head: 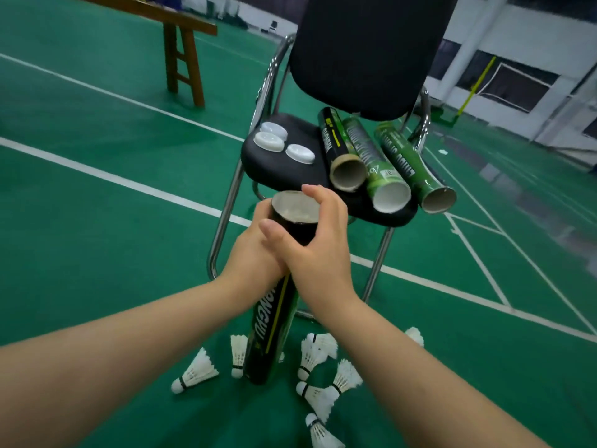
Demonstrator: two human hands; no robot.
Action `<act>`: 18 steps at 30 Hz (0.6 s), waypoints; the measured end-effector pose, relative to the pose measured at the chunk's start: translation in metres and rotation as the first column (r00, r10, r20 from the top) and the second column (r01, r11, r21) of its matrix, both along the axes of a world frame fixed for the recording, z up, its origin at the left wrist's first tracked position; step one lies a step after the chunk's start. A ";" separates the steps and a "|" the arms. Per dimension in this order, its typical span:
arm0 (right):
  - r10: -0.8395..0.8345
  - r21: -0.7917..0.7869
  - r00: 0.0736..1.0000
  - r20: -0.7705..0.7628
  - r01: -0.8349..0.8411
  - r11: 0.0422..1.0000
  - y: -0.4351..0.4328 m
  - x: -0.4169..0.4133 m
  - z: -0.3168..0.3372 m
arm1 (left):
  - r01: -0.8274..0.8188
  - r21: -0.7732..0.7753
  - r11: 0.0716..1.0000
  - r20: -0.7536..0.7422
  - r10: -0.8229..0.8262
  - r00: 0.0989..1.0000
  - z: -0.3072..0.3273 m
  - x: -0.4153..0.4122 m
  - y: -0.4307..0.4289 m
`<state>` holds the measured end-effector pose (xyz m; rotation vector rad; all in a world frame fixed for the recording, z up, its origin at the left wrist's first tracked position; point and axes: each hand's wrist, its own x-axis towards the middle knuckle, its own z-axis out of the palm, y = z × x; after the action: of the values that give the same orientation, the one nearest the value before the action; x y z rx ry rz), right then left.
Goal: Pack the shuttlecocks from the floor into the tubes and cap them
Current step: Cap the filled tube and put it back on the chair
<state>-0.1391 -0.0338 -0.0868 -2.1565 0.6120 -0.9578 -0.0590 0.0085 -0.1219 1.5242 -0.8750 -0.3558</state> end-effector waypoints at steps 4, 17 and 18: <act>0.016 0.123 0.994 0.104 -0.029 0.992 -0.002 0.021 0.013 | -0.055 -0.075 0.996 -0.043 0.052 0.998 0.013 0.013 -0.002; 0.170 0.366 0.956 0.239 -0.251 0.896 -0.040 0.125 0.024 | -0.282 -0.178 0.943 -0.142 0.259 0.955 0.031 0.096 -0.022; 0.160 0.384 0.960 0.232 -0.241 0.891 -0.046 0.132 0.021 | -0.287 -0.158 0.945 -0.141 0.266 0.954 0.028 0.102 -0.027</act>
<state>-0.0068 -0.0798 -0.0660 -1.6911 0.4356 -0.8284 0.0431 -0.0180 -0.0936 1.4216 -0.5731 -0.1555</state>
